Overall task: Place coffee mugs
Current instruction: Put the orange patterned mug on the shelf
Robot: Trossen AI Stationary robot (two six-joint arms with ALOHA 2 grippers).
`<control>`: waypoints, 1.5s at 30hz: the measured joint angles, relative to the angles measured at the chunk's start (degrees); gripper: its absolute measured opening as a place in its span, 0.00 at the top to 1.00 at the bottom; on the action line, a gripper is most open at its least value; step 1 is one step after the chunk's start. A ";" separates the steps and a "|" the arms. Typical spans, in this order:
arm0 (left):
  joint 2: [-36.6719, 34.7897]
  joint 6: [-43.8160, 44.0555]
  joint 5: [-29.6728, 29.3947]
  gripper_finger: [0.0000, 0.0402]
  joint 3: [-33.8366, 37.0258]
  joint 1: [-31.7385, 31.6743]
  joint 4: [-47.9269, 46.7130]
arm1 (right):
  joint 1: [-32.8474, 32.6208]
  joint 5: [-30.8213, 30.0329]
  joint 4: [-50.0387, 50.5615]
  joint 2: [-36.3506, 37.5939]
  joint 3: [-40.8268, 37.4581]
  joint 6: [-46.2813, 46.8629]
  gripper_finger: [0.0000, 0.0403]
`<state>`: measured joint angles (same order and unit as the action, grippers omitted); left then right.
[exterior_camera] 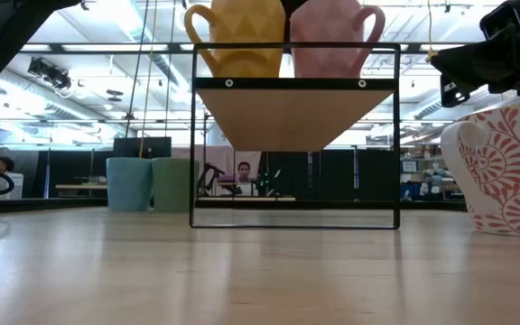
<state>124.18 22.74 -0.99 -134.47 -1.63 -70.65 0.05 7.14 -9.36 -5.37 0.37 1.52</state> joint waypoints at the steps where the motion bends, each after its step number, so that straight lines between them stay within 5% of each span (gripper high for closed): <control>1: 0.00 -0.02 0.00 0.65 0.00 0.00 -0.02 | 0.00 0.00 0.00 0.00 -0.01 0.00 0.85; 17: -1.58 -1.27 0.79 0.60 -0.50 -0.39 3.87 | -0.02 0.00 0.01 0.02 -0.01 0.02 0.85; 27: -11.61 -8.74 0.69 0.60 -0.52 -0.09 2.87 | -0.02 0.02 0.03 0.02 -0.01 0.25 0.85; 35: -20.01 -12.95 -15.66 0.60 -0.13 6.22 -9.21 | -0.02 0.17 0.01 0.02 -0.01 3.70 0.85; 45: -22.32 -11.54 -19.29 0.60 -0.09 13.11 -17.70 | -0.02 0.11 -0.46 0.02 -0.01 4.79 0.85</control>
<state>101.86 11.20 -20.29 -134.56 11.48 -88.35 0.03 7.25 -9.82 -5.34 0.36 6.31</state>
